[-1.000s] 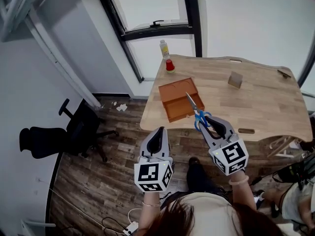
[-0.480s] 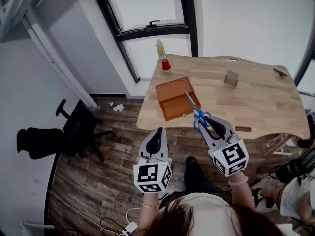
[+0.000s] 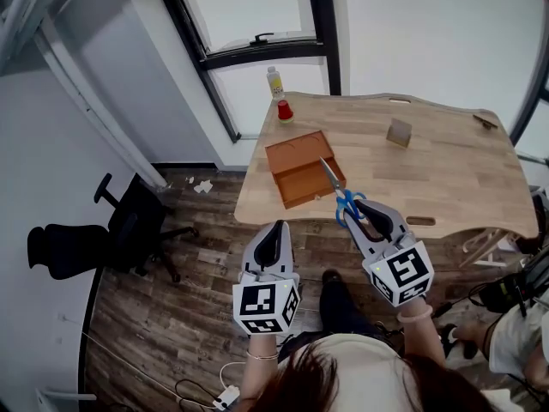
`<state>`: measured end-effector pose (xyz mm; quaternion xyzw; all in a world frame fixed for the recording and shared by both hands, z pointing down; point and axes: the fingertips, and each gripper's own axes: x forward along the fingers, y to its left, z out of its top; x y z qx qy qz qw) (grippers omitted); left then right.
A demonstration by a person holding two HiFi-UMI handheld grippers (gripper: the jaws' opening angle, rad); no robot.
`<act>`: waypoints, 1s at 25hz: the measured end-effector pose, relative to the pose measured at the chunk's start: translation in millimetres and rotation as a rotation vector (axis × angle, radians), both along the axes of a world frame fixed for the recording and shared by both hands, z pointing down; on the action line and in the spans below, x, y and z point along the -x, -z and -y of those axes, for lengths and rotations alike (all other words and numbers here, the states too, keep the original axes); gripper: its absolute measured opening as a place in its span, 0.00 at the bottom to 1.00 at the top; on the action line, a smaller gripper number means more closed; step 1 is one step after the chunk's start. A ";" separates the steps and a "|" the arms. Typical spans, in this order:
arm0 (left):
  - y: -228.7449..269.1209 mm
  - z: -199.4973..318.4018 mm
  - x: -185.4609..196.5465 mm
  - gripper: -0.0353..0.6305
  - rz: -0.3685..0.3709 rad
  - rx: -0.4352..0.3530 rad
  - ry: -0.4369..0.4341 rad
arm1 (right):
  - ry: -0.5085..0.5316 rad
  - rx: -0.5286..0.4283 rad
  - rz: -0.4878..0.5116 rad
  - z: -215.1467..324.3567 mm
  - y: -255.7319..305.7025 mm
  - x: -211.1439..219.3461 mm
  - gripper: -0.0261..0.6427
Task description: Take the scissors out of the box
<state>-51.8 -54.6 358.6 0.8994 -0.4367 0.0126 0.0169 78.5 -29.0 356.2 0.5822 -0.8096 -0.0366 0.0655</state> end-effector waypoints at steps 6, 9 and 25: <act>-3.0 -1.4 -4.0 0.08 -0.003 0.008 -0.005 | 0.004 -0.004 -0.011 -1.7 -0.4 -2.5 0.21; -4.3 -2.9 -7.6 0.08 -0.001 0.007 -0.011 | -0.002 0.000 -0.006 -3.1 -2.3 -5.3 0.21; -7.0 -7.0 -17.3 0.08 0.002 0.004 -0.043 | -0.011 -0.009 -0.006 -8.1 -3.9 -7.6 0.21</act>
